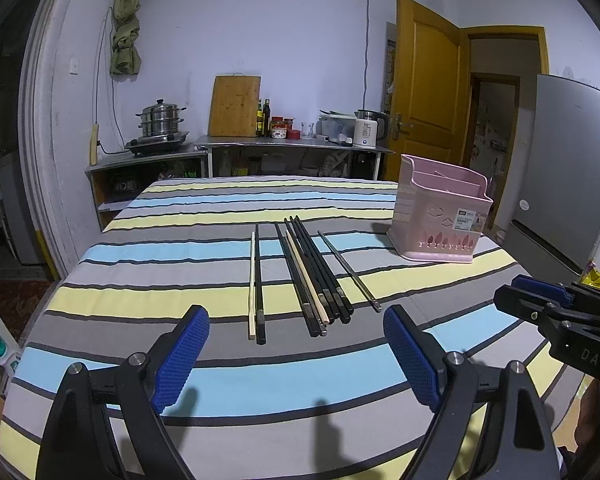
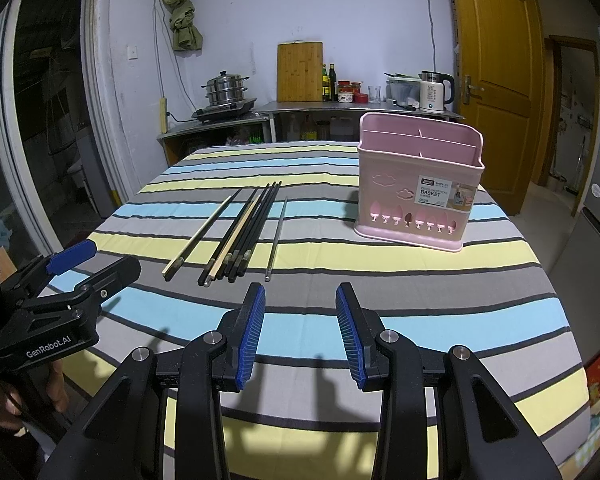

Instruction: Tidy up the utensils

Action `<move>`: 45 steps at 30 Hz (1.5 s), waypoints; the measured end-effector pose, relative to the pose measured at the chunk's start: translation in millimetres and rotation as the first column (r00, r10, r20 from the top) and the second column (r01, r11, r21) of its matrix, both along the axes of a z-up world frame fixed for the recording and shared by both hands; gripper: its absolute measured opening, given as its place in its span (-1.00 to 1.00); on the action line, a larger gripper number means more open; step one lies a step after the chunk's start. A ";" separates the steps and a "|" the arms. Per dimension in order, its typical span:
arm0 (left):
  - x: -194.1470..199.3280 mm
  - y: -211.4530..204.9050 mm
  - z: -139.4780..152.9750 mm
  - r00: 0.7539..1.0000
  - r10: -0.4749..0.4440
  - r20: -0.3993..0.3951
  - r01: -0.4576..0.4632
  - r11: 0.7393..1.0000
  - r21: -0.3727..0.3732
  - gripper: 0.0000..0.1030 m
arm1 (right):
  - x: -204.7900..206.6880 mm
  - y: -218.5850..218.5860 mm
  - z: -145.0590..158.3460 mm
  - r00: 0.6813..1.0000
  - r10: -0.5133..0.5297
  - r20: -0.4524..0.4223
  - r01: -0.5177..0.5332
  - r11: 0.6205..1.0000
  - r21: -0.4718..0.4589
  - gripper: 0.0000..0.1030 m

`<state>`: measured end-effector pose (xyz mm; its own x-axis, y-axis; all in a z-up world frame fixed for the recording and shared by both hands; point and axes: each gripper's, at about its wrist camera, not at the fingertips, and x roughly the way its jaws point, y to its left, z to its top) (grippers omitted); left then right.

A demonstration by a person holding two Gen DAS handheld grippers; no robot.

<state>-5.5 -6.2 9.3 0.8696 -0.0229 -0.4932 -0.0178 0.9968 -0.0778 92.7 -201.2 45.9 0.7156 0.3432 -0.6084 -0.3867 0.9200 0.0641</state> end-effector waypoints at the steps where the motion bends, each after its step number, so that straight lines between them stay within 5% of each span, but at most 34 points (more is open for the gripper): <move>1: 0.0 -0.1 0.0 1.000 0.000 0.000 0.000 1.000 0.000 0.73 | 0.0 -0.1 0.0 1.000 0.000 0.000 0.000 1.000 0.000 -0.26; 26: 7.9 2.7 -7.2 1.000 -0.017 -0.025 0.017 1.000 0.017 0.73 | 7.6 4.3 -8.8 1.000 0.006 -0.018 -0.006 1.000 -0.009 -0.26; 37: 71.0 41.4 -18.4 0.985 0.012 -0.175 -0.010 1.000 0.014 0.72 | 41.7 21.1 -10.9 0.998 0.041 -0.055 -0.040 0.999 0.002 -0.26; 45: 141.1 77.0 -34.3 0.951 0.024 -0.309 -0.036 0.999 -0.030 0.23 | 85.9 42.8 -24.3 0.990 0.057 -0.132 -0.059 0.998 -0.012 -0.26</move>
